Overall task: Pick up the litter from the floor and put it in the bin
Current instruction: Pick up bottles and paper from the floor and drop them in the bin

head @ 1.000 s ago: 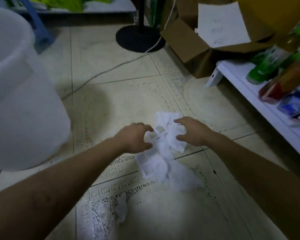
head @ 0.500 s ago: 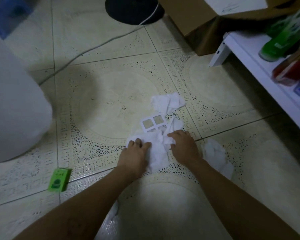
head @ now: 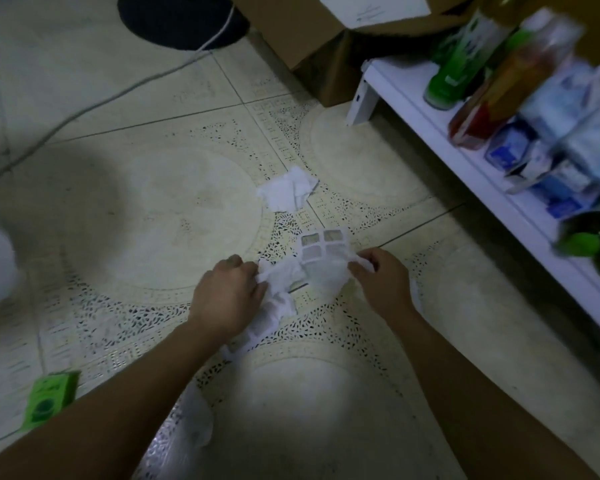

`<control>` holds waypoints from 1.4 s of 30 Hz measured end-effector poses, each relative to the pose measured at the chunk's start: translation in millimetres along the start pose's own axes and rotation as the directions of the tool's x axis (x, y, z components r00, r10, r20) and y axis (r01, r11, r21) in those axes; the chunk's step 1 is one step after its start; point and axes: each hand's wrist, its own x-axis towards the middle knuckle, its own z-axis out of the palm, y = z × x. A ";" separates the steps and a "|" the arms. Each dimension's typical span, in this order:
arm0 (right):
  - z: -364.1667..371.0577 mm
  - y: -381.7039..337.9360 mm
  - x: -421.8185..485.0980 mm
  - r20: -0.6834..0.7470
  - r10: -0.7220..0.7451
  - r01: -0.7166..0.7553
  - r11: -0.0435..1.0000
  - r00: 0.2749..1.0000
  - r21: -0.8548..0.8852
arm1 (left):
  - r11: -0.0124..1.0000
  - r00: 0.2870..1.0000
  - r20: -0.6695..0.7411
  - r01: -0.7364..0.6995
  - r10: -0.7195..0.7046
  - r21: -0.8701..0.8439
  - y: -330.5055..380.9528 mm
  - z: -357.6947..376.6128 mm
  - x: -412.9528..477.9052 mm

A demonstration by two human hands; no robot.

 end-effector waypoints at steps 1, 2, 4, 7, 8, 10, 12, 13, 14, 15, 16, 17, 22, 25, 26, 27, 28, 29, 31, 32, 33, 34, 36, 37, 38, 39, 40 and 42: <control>-2.7 6.0 -0.2 -0.024 -0.005 0.002 0.993 1.000 -0.121 | 1.000 1.000 -0.004 -0.009 0.009 -0.001 6.2 -0.5 2.1; -3.7 13.0 -0.7 -0.040 0.007 -0.017 0.965 0.999 -0.260 | 1.000 1.000 -0.005 -0.021 0.021 -0.004 12.1 0.3 3.3; -6.5 24.7 -4.3 -0.047 0.144 -0.151 0.899 0.988 -0.411 | 0.999 0.999 0.008 -0.043 0.043 -0.024 22.5 4.4 3.4; -6.6 36.5 -13.6 0.071 0.219 -0.175 0.902 0.973 -0.395 | 0.997 0.998 0.046 -0.043 0.046 -0.061 27.8 9.6 1.4; -4.2 37.7 -17.0 0.096 0.186 -0.127 0.892 0.978 -0.433 | 0.996 0.997 0.066 -0.034 0.039 -0.076 28.2 9.9 0.0; 2.3 34.5 -22.8 0.117 0.090 -0.031 0.903 0.989 -0.428 | 0.996 0.992 0.126 0.007 0.004 -0.089 27.4 8.1 -3.1; 11.7 24.9 -26.9 0.198 0.031 0.043 0.933 0.980 -0.357 | 0.995 0.981 0.187 0.063 -0.046 -0.084 23.8 3.0 -4.8; 16.7 17.7 -28.9 0.252 0.015 0.063 0.951 0.968 -0.302 | 0.994 0.977 0.202 0.082 -0.065 -0.078 20.8 0.5 -4.7; 21.7 10.7 -30.6 0.295 -0.007 0.078 0.970 0.956 -0.231 | 0.994 0.975 0.205 0.094 -0.080 -0.062 16.9 -2.0 -4.1; 24.8 3.2 -32.0 0.319 -0.032 0.088 0.983 0.947 -0.161 | 0.994 0.976 0.197 0.103 -0.092 -0.042 13.4 -5.2 -3.3; 26.7 -4.0 -33.2 0.322 -0.058 0.096 0.990 0.945 -0.103 | 0.993 0.977 0.184 0.112 -0.105 -0.024 9.8 -9.2 -3.1; 27.9 -11.3 -34.2 0.311 -0.084 0.109 0.992 0.947 -0.066 | 0.993 0.978 0.174 0.120 -0.116 -0.011 6.0 -13.6 -2.8; 28.3 -48.4 -28.5 0.330 -0.160 0.192 0.979 0.930 -0.066 | 0.991 0.980 0.143 0.132 -0.136 0.035 -12.9 -47.6 -0.5; 25.2 -76.9 -21.6 0.401 -0.216 0.278 0.955 0.890 -0.103 | 0.990 0.988 0.078 0.125 -0.130 0.061 -22.5 -78.4 4.9; 21.8 -88.7 -19.5 0.425 -0.231 0.304 0.946 0.875 -0.112 | 0.990 0.990 0.057 0.126 -0.130 0.069 -25.8 -90.1 7.1; 17.7 -101.6 -17.5 0.449 -0.247 0.327 0.939 0.859 -0.108 | 0.990 0.991 0.042 0.122 -0.125 0.076 -28.6 -102.1 9.4; 13.7 -114.9 -16.1 0.475 -0.268 0.348 0.934 0.838 -0.085 | 0.990 0.992 0.034 0.115 -0.118 0.086 -30.8 -115.0 11.1; 10.0 -128.6 -14.9 0.504 -0.288 0.364 0.930 0.814 -0.057 | 0.989 0.994 0.025 0.107 -0.110 0.098 -32.8 -128.1 12.7; 3.9 -156.9 -14.0 0.555 -0.303 0.377 0.926 0.775 -0.020 | 0.989 0.996 0.005 0.090 -0.091 0.114 -36.2 -155.9 16.2; 2.2 -169.6 -13.8 0.571 -0.305 0.381 0.924 0.762 -0.016 | 0.990 0.997 0.003 0.075 -0.076 0.119 -37.7 -170.0 18.1; 1.1 -182.2 -13.3 0.581 -0.312 0.395 0.919 0.752 -0.018 | 0.991 0.998 0.002 0.058 -0.059 0.121 -39.7 -184.5 19.2; 0.1 -195.4 -13.4 0.588 -0.320 0.412 0.911 0.743 -0.024 | 0.991 0.999 0.002 0.048 -0.049 0.121 -42.1 -199.1 19.5; -2.6 -223.4 -14.7 0.612 -0.314 0.405 0.914 0.726 -0.012 | 0.991 0.999 -0.009 0.043 -0.042 0.126 -47.0 -226.7 17.0; -3.8 -237.7 -16.0 0.630 -0.310 0.400 0.917 0.712 -0.001 | 0.991 0.999 -0.017 0.043 -0.042 0.125 -49.6 -238.9 13.9; -5.3 -252.9 -17.2 0.646 -0.316 0.410 0.912 0.695 0.006 | 0.991 0.999 -0.029 0.049 -0.045 0.123 -51.4 -250.1 11.0; -6.7 -268.7 -17.9 0.655 -0.332 0.434 0.901 0.678 0.007 | 0.990 0.997 -0.050 0.059 -0.053 0.125 -53.6 -261.7 8.2; -7.2 -284.9 -19.0 0.659 -0.350 0.456 0.890 0.666 0.011 | 0.989 0.995 -0.077 0.076 -0.066 0.130 -56.5 -274.0 6.1; -6.6 -318.3 -22.4 0.648 -0.386 0.487 0.873 0.657 0.026 | 0.987 0.985 -0.137 0.120 -0.105 0.106 -65.2 -303.4 3.1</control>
